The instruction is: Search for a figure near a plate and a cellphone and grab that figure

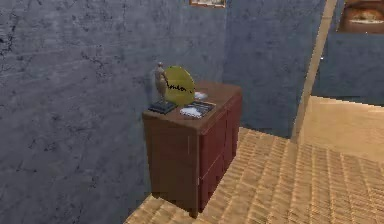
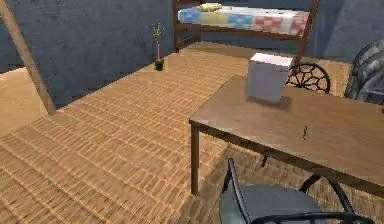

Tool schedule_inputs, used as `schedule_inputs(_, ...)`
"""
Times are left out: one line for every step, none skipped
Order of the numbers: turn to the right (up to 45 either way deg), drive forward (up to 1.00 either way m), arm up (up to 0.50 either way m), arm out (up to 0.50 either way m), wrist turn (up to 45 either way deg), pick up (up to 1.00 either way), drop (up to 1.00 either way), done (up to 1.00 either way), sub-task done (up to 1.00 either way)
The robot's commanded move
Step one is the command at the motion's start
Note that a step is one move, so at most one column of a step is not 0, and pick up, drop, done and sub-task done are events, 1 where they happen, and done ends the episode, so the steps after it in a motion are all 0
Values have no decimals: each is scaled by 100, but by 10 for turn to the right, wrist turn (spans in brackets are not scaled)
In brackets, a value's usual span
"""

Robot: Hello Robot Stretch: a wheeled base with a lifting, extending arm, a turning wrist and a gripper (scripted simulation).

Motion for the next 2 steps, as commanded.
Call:
schedule_inputs(-450,0,0,0,0,0,0,0,0)
schedule_inputs(-450,0,0,0,0,0,0,0,0)
